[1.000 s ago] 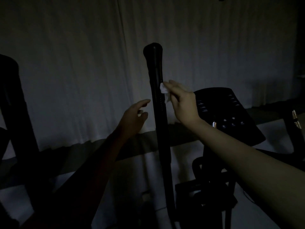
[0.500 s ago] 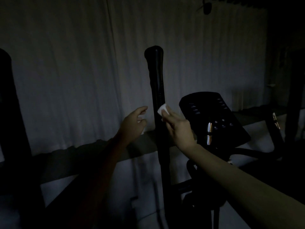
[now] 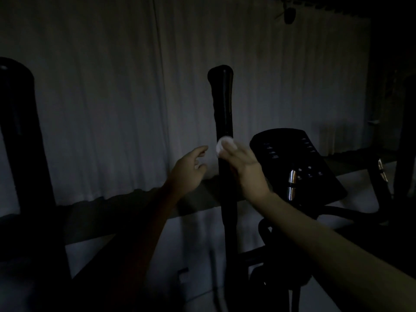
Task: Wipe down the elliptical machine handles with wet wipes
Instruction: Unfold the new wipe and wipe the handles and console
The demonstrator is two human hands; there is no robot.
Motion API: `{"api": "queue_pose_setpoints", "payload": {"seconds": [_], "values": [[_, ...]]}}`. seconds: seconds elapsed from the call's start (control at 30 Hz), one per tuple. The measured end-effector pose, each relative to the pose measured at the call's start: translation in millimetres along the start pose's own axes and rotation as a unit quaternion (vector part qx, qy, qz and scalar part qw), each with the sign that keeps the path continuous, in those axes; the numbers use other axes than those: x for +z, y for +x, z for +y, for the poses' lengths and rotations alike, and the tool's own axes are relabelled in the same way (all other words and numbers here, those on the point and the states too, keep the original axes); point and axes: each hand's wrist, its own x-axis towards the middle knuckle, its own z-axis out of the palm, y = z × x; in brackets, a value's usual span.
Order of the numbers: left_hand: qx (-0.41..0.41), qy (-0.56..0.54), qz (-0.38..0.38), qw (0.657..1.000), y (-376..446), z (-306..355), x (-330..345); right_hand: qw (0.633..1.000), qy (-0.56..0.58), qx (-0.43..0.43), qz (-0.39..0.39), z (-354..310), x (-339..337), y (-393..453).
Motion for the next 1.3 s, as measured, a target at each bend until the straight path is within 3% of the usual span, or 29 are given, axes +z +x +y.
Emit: {"api": "queue_pose_setpoints", "payload": {"seconds": [0.13, 0.3, 0.4, 0.5, 0.57, 0.7, 0.87, 0.97, 1.1, 1.17, 1.27, 1.3], "values": [[-0.013, 0.006, 0.001, 1.0, -2, -4, 4, 0.998, -0.011, -0.025, -0.058, 2, -9, -20], [-0.017, -0.01, 0.024, 1.0, -1, 1, 0, 0.996, -0.055, -0.042, 0.048, 11, -46, 79], [-0.018, -0.006, 0.024, 1.0, -1, 0, -6, 0.995, -0.056, -0.076, 0.043, 15, -37, 91], [-0.026, -0.011, 0.027, 0.999, -3, -1, -10, 0.999, -0.038, -0.027, -0.016, 16, -11, 43], [-0.016, -0.003, 0.027, 1.0, -7, -3, -9, 0.995, -0.077, -0.062, -0.032, 16, 11, -8], [-0.022, 0.005, 0.028, 0.999, -15, -6, -11, 0.993, -0.051, -0.07, -0.079, 7, 17, -54], [-0.02, -0.009, 0.024, 0.999, -19, -6, -12, 0.996, -0.058, -0.066, 0.036, 17, -17, 23], [-0.02, -0.018, 0.026, 0.999, -19, -4, -9, 0.994, -0.089, -0.061, 0.032, 20, -23, 47], [-0.021, 0.004, 0.027, 0.999, -22, -6, -4, 0.999, 0.003, 0.01, -0.041, 13, 4, -18], [-0.027, 0.013, 0.024, 0.999, -24, -9, 0, 0.997, -0.001, 0.005, -0.077, 11, 19, -67], [-0.037, 0.013, 0.016, 0.999, -28, -11, 3, 0.996, -0.025, -0.022, -0.085, 15, 28, -106], [-0.038, 0.012, 0.012, 0.999, -29, -12, 3, 0.996, -0.057, -0.036, -0.056, 13, 21, -100]]}}
